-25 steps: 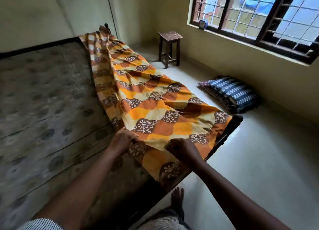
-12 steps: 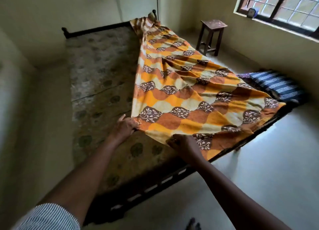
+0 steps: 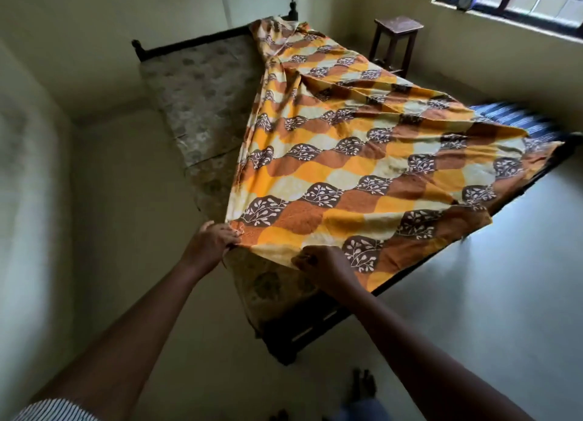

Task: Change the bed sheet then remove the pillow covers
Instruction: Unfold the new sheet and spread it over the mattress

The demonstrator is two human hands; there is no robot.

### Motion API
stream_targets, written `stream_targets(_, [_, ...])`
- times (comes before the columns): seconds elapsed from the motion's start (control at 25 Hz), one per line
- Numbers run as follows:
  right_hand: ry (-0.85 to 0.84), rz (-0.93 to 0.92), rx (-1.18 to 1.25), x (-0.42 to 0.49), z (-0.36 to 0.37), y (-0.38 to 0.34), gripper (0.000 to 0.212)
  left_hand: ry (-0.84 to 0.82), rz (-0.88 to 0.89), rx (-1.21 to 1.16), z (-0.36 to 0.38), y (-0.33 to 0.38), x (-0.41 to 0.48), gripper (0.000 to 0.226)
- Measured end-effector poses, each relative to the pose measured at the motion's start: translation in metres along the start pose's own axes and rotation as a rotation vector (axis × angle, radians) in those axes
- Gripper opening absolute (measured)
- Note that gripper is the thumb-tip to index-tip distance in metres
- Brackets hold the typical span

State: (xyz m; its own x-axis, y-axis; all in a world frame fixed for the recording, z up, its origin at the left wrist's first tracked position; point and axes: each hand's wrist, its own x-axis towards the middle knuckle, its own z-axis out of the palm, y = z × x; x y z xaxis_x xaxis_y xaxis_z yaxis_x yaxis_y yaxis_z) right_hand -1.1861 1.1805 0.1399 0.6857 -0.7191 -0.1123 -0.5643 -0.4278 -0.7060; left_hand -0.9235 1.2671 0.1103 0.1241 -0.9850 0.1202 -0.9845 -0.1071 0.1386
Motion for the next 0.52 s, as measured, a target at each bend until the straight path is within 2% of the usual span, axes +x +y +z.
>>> stream_targets(0.12, [0.000, 0.022, 0.014, -0.010, 0.032, -0.022, 0.024, 0.025, 0.026, 0.002, -0.001, -0.022, -0.026, 0.031])
stream_targets(0.28, [0.020, 0.075, -0.075, -0.014, 0.049, -0.018, 0.026, -0.006, 0.123, 0.051, 0.010, -0.026, -0.018, 0.034])
stream_targets(0.32, [0.035, 0.095, -0.076, -0.012, 0.050, -0.013, 0.024, -0.038, 0.164, 0.048, 0.015, -0.029, -0.012, 0.033])
stream_targets(0.44, [0.087, 0.145, -0.031, -0.006, 0.049, -0.001, 0.020, 0.022, 0.365, 0.017, 0.033, -0.036, 0.006, 0.008])
stream_targets(0.52, [0.133, 0.215, -0.022, 0.007, 0.053, 0.005, 0.020, 0.050, 0.521, 0.040, 0.040, -0.045, 0.030, 0.028])
